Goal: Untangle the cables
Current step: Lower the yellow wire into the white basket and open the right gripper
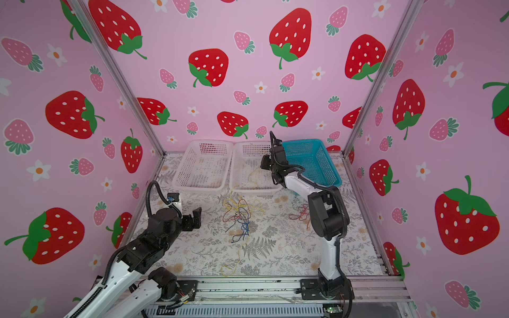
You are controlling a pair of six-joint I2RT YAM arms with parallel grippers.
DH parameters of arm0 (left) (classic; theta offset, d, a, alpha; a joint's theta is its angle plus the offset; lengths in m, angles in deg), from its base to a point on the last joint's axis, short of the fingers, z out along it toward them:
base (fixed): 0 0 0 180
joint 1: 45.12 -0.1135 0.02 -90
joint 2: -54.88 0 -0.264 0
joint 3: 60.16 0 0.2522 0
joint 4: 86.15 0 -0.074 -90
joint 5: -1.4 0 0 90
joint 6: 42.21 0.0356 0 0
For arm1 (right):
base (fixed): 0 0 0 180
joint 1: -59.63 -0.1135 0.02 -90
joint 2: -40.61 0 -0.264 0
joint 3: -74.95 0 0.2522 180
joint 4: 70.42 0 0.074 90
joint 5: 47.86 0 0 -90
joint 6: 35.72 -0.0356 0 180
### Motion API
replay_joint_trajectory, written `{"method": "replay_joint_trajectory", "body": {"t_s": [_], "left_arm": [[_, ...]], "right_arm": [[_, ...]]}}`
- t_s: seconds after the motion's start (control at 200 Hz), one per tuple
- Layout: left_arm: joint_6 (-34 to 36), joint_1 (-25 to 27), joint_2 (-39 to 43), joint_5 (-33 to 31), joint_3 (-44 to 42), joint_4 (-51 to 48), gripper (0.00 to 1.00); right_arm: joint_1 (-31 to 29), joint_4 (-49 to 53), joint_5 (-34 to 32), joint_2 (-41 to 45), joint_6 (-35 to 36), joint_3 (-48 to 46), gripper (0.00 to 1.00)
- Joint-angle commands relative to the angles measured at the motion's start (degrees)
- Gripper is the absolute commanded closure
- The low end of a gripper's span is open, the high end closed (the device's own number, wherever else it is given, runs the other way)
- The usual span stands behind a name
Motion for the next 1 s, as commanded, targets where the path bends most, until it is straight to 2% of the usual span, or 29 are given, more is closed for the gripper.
{"method": "replay_joint_trajectory", "body": {"t_s": [0.0,0.275,0.45,0.705,0.85,0.995], "left_arm": [[0.4,-0.1,0.0,0.3,0.0,0.7,0.01],[0.5,-0.1,0.0,0.4,0.0,0.6,0.01],[0.6,-0.1,0.1,0.3,-0.2,0.7,0.01],[0.6,-0.1,0.3,0.5,-0.2,0.7,0.01],[0.7,-0.1,0.3,0.5,-0.2,0.8,0.01],[0.7,-0.1,0.2,0.8,-0.2,0.8,0.01]], "right_arm": [[0.2,6.5,-2.4,1.1,4.0,3.9,0.77],[0.1,10.3,0.6,-3.7,5.1,7.6,1.0],[-0.3,9.9,3.2,-6.3,4.1,7.4,1.0],[-1.0,9.5,3.6,-10.2,3.3,7.0,1.0],[-1.0,12.1,3.7,-13.3,4.0,9.9,1.0],[-1.0,15.3,4.3,-14.2,4.4,13.4,0.87]]}}
